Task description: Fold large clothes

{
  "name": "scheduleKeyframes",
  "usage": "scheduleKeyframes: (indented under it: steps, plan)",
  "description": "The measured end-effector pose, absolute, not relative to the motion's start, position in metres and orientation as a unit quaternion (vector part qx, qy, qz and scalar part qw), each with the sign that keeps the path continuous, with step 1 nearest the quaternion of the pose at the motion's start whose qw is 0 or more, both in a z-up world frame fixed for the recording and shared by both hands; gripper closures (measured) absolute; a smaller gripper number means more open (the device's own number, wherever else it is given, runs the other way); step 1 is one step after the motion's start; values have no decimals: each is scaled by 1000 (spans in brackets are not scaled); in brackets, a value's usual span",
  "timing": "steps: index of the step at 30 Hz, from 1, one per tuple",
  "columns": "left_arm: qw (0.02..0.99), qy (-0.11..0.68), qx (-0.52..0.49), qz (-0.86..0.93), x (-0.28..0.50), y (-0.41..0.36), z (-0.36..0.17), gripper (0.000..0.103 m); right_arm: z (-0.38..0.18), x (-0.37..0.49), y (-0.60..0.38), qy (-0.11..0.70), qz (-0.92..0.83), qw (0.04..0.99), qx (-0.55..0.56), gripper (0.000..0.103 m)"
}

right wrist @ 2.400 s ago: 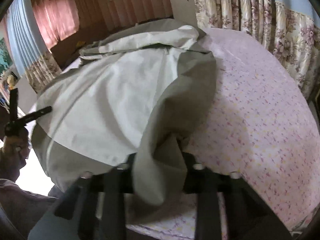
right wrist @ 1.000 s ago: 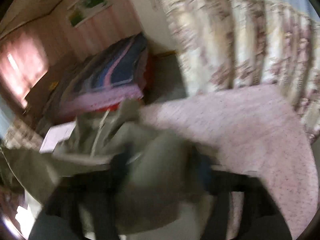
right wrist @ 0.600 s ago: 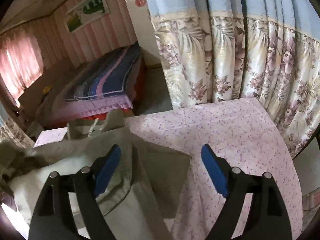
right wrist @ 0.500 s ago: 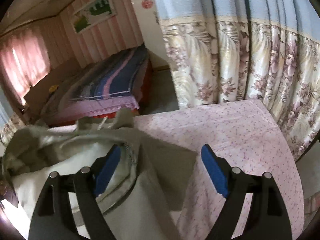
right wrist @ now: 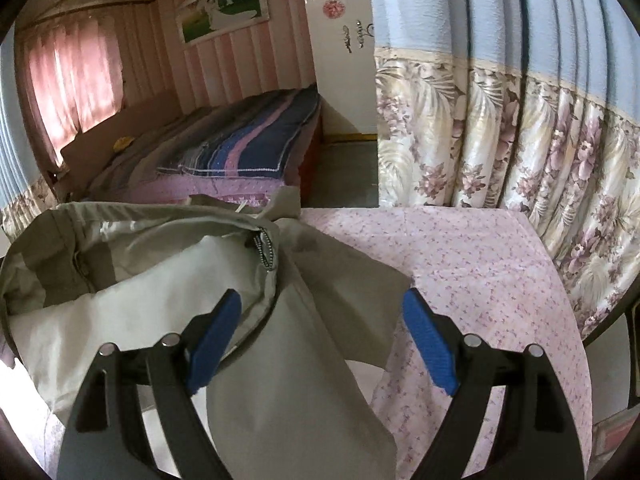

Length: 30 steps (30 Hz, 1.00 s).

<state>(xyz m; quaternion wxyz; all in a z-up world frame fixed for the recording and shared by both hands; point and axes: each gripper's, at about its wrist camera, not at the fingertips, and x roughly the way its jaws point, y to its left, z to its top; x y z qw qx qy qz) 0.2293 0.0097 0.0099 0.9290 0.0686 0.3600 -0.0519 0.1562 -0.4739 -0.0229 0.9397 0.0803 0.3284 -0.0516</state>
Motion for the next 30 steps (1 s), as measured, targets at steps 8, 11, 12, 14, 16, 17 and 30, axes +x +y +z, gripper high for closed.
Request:
scheduleKeyframes:
  steps: [8,11,12,14,16,17,30]
  plan:
    - [914,395,15,-91,232,19,-11,12,-44,217,-445,360,-32,932,28,20]
    - [910,402,4,-101,234,21,-14,12,-50,239,-439,369,-24,929,22,39]
    - [910,402,5,-101,234,21,-15,12,-53,246,-438,378,-20,925,24,91]
    - [911,402,4,-95,236,24,-18,12,-62,261,-444,406,-43,912,39,98]
    - [910,404,-4,-90,240,31,-21,12,-65,264,-453,404,-61,911,59,99]
    - [910,404,-15,-88,242,36,-23,12,-66,264,-455,401,-65,912,63,99]
    - [878,352,-241,-218,250,62,-29,13,-57,248,-466,377,-78,922,43,99]
